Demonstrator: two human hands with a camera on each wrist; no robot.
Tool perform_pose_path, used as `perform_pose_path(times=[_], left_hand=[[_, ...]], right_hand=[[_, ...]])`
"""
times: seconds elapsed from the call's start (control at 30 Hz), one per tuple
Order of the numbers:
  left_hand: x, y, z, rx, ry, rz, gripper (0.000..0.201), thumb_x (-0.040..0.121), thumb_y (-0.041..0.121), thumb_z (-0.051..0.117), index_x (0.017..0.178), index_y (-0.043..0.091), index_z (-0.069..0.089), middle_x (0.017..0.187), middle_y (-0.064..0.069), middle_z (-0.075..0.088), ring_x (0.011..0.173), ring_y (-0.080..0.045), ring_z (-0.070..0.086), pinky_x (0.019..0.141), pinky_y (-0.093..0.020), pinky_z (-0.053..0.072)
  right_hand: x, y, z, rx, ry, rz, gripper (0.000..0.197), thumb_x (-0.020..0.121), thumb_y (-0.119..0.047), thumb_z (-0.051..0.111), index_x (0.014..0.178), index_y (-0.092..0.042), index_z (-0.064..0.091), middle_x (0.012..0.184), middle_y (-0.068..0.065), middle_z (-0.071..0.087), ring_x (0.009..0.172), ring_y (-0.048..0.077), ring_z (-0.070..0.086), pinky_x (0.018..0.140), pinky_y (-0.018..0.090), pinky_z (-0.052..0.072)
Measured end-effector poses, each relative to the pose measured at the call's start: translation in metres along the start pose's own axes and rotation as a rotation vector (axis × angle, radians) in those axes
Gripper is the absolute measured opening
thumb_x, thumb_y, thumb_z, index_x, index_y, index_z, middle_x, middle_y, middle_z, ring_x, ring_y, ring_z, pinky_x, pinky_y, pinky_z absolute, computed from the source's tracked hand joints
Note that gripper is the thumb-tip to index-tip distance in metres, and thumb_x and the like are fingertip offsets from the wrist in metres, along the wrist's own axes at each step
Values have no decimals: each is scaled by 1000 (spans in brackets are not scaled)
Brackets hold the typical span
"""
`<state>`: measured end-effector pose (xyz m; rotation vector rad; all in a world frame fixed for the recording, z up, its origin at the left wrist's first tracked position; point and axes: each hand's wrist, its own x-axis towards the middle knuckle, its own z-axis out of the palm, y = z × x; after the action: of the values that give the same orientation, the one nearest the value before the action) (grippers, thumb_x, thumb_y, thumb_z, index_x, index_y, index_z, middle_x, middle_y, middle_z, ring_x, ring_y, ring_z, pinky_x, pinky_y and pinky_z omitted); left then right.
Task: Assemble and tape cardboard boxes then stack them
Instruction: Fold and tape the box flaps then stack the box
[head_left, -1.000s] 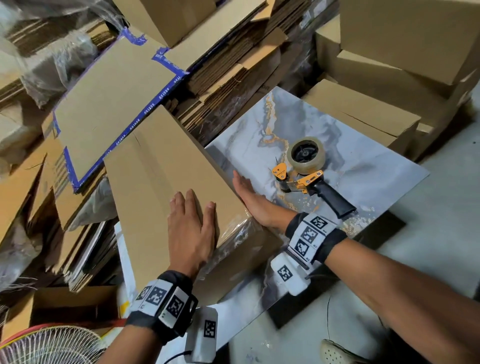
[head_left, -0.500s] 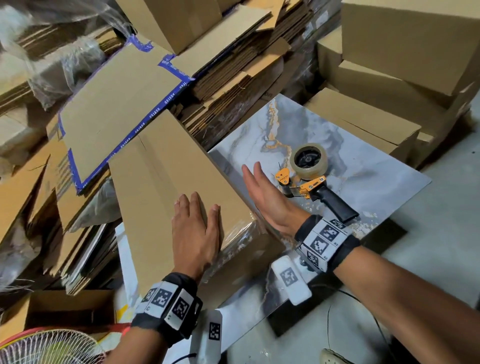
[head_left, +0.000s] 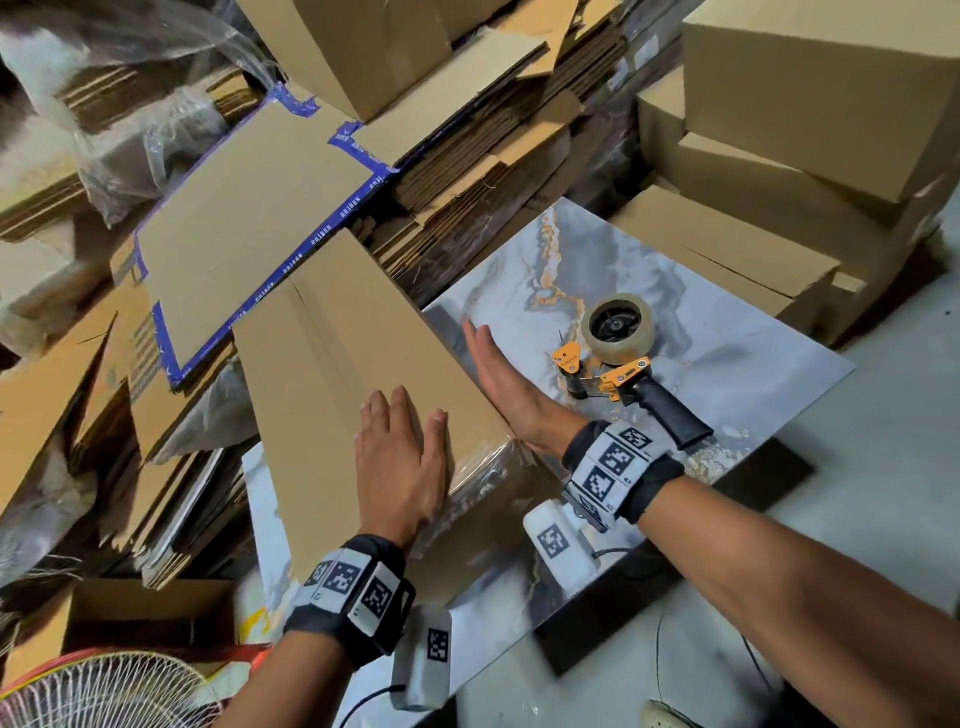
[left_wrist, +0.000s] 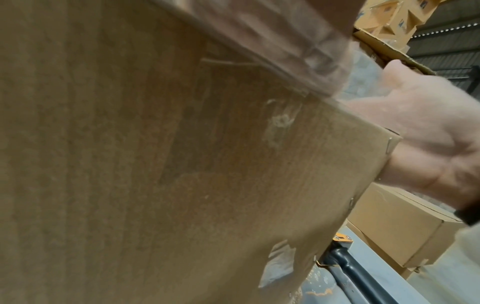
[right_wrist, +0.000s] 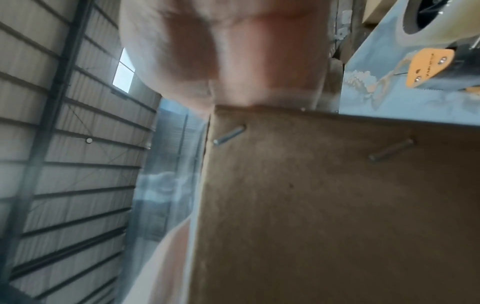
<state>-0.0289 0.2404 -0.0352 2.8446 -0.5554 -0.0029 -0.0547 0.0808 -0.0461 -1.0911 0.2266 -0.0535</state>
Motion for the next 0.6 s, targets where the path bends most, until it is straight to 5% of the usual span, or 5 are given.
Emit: perform_pose_path(times=[0.13,0.27,0.37,0.53,0.6], left_hand=[[0,-1,1,-8,4,1,77,98,61,22,156,11,29,165,-19,22,154,-32,16,125,-47,16],[0,1,0,-27,4,-3,76,97,59,22,156,11,30,165,-19,22,154,-33,16,125,-47,16],[0,-1,1,-46,16,-9,72,99,52,21,156,10,30,165,-19,22,154,-32,15,124,-46,15],[-1,-8,5,-103,95,-25,63,101,37,20,154,7,34,160,-17,34,151,-34,23,124,-51,18],[-3,-8,5,-136,124,-52,63,102,36,20,155,5,32,160,-18,34,151,-37,24,124,-53,17]], right_hand=[[1,8,-2,-6,-34,13,124,60,-103,39,161,-34,19,165,-21,15,148,-6,13,121,23,15],[1,10,-7,-183,-149,55,96,86,-88,23,162,-33,3,169,-13,0,153,2,-1,128,39,2],[-10,4,-15,-485,-234,89,83,100,-65,37,161,-31,-9,169,-8,-5,155,11,1,127,42,8],[-45,15,0,-875,140,69,88,78,-73,54,147,-21,42,144,4,57,129,30,55,103,45,48],[-55,22,12,-911,203,51,89,71,-73,60,142,-22,44,133,3,63,119,30,60,94,42,52]])
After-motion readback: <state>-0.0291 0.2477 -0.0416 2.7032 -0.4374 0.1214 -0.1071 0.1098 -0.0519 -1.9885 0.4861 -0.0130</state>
